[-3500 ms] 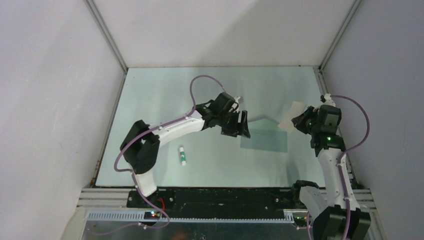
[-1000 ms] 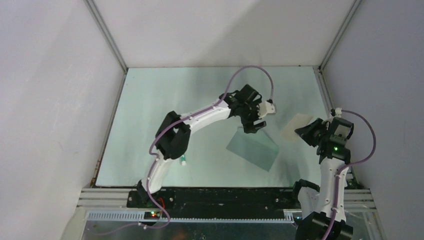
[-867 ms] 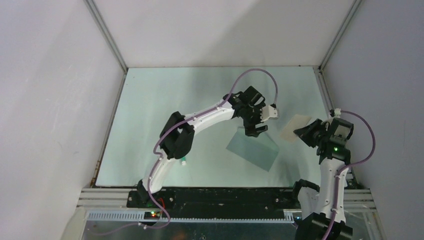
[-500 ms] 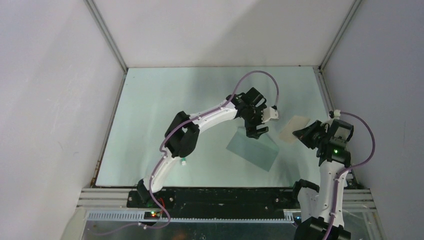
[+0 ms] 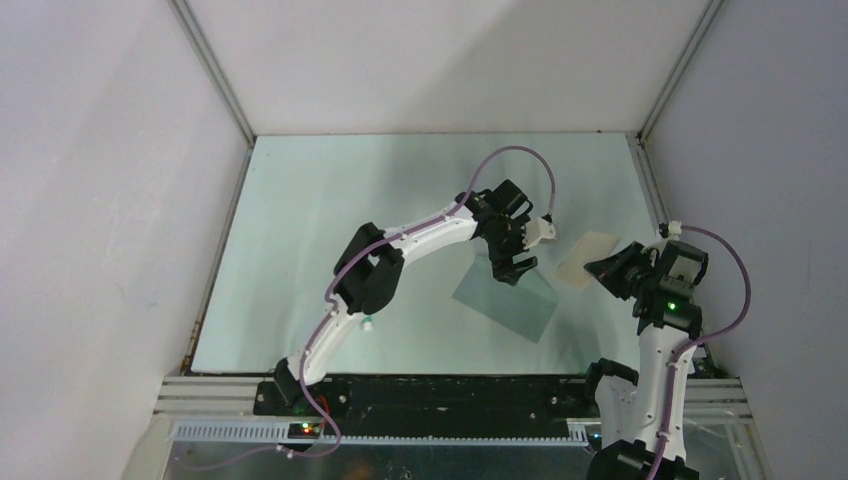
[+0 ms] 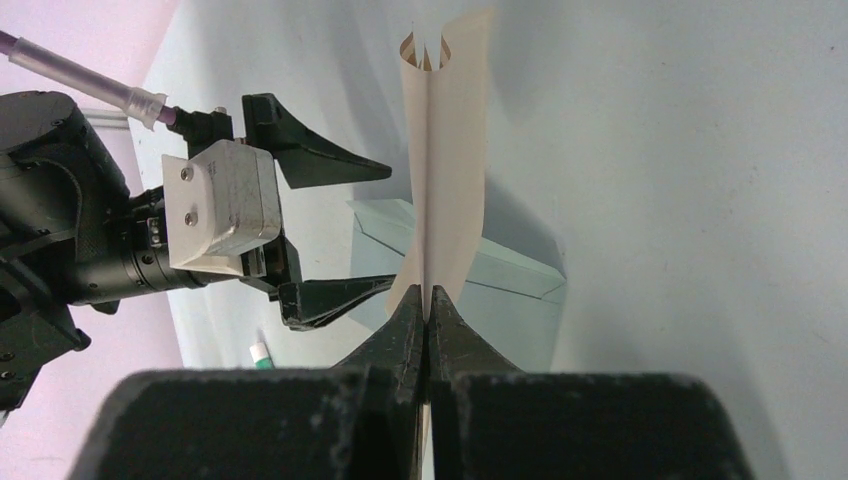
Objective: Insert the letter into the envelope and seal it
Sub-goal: Adjust the envelope at the center of the board.
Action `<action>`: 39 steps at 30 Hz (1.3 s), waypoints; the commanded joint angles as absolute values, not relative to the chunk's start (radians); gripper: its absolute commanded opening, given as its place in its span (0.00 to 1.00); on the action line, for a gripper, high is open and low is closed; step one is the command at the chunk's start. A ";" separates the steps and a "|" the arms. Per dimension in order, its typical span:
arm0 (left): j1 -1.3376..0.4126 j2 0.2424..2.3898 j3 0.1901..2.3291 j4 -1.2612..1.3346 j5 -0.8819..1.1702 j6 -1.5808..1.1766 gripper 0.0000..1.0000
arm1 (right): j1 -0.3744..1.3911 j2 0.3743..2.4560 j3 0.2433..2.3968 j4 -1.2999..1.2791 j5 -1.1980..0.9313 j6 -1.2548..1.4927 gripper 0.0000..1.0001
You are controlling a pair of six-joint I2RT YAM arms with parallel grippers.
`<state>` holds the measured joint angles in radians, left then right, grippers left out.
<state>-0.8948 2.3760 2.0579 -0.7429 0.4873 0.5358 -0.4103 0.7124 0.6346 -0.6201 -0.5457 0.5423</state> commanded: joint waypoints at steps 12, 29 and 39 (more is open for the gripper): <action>-0.899 2.400 2.071 -0.743 0.617 0.454 0.44 | -0.413 0.715 0.680 -0.613 -0.563 0.551 0.00; -0.864 2.320 2.046 -0.774 0.442 0.226 0.00 | -0.412 0.705 0.681 -0.617 -0.564 0.547 0.00; -0.663 2.047 1.777 -0.664 0.288 -0.428 0.00 | -0.356 0.689 0.682 -0.595 -0.551 0.559 0.00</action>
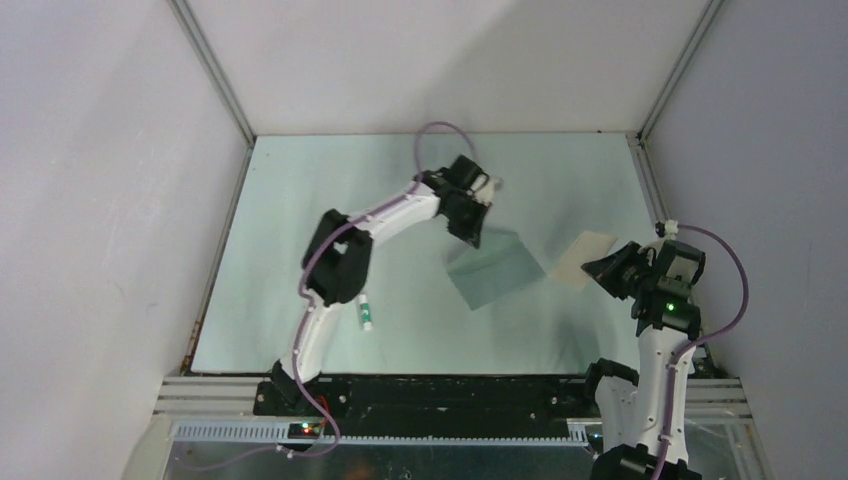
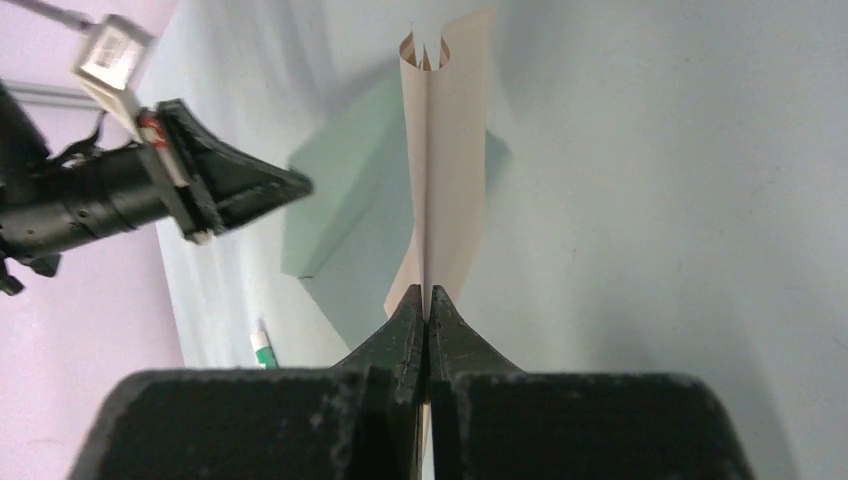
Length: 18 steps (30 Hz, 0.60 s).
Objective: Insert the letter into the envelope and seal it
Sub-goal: Adjust the envelope at the center of the board.
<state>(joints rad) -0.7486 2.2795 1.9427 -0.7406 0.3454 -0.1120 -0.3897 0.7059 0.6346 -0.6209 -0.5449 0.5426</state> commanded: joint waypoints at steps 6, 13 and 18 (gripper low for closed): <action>-0.650 1.666 1.399 -0.435 0.144 -0.550 0.00 | -0.158 0.725 0.766 -0.584 -0.495 0.598 0.00; -0.650 1.426 1.224 -0.380 0.024 -0.527 0.00 | 0.207 0.781 0.904 -0.488 -0.369 0.656 0.00; -0.650 1.349 1.196 -0.384 0.032 -0.491 0.00 | 0.421 0.889 1.006 -0.430 -0.319 0.636 0.00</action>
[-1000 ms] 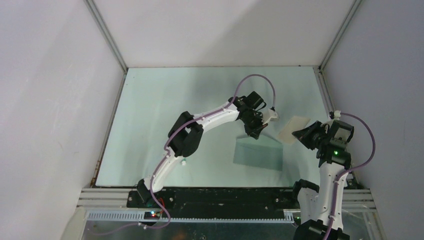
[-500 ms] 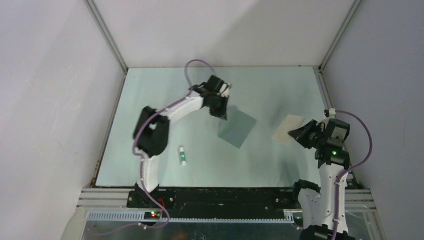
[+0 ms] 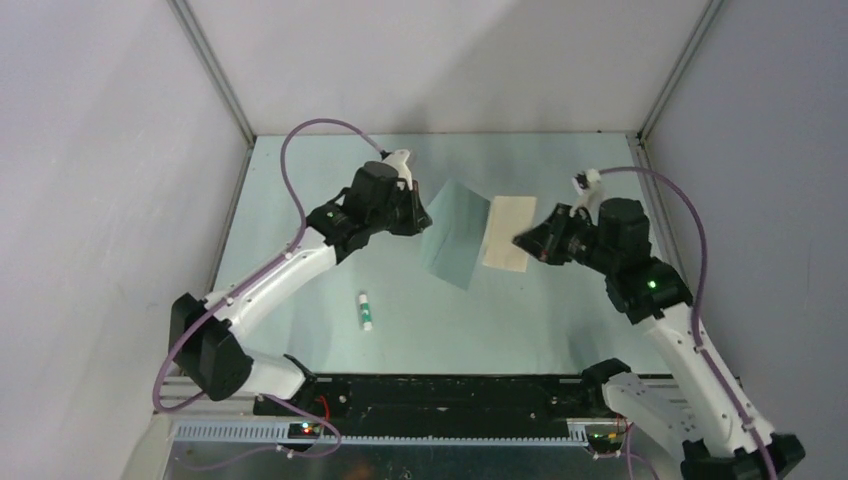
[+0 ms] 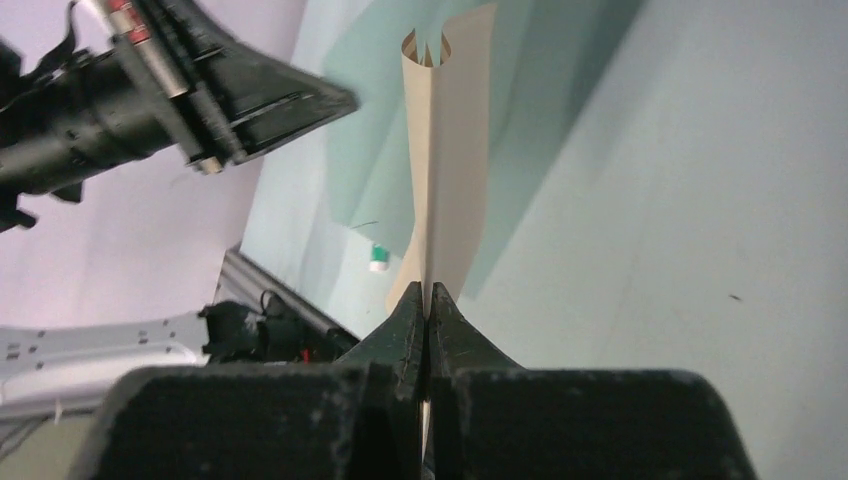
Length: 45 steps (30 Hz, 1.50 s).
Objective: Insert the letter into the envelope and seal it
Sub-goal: Adjust the envelope at the center of the board, then place the envelope at the center of the board.
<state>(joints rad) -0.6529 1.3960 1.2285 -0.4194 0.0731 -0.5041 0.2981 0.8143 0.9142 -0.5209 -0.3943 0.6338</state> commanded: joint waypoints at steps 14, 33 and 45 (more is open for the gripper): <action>-0.663 1.276 1.259 -0.488 -0.026 -0.649 0.00 | 0.641 1.134 1.196 -0.384 -0.123 0.903 0.00; -0.674 1.208 1.273 -0.488 -0.008 -0.664 0.00 | 0.646 1.306 1.204 -0.386 -0.140 0.950 0.00; -0.675 1.220 1.223 -0.474 0.021 -0.660 0.00 | 0.698 1.392 1.217 -0.479 -0.041 0.897 0.00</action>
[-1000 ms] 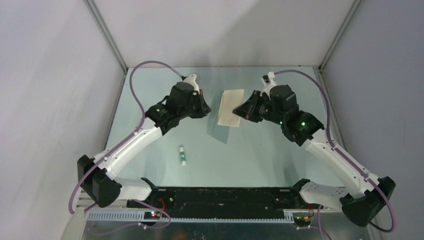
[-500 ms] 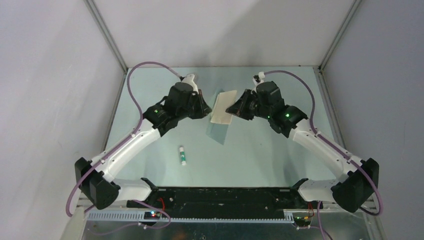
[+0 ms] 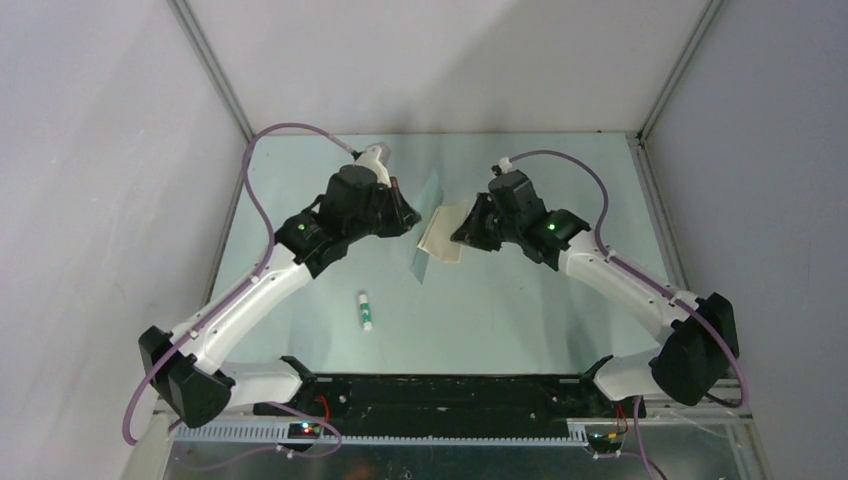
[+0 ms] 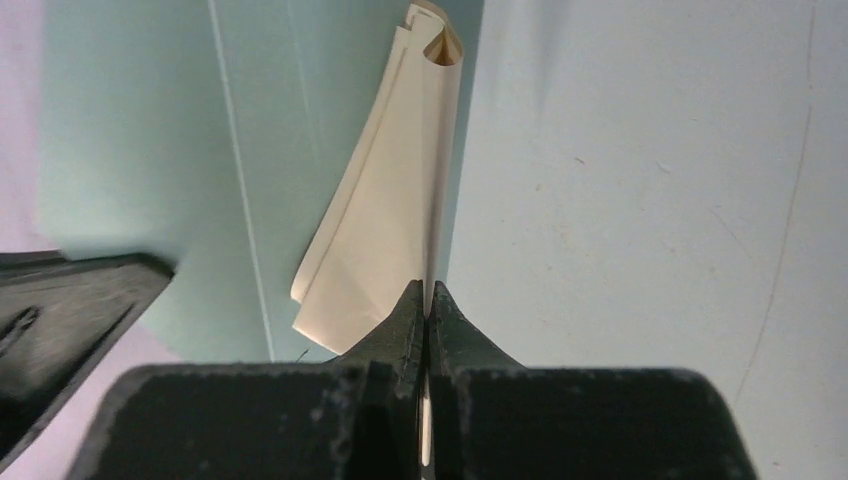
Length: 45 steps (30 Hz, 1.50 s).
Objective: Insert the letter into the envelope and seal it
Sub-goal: Place the envelope at the center of the board.
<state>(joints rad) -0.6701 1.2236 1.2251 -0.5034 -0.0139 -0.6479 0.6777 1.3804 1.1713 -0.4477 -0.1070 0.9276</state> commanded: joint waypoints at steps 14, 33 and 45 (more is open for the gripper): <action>-0.714 1.304 1.096 -0.414 0.009 -0.687 0.00 | 0.733 1.430 1.217 -0.472 -0.002 0.892 0.00; -0.718 1.312 1.067 -0.399 -0.039 -0.713 0.00 | 0.749 1.372 1.216 -0.368 -0.024 0.999 0.00; -0.717 1.299 1.060 -0.379 -0.024 -0.719 0.00 | 0.773 1.421 1.217 -0.320 -0.045 1.050 0.00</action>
<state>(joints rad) -0.7113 1.3205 1.0733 -0.4274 -0.0227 -0.6998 0.7521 1.4010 1.1740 -0.3733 -0.0479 1.0134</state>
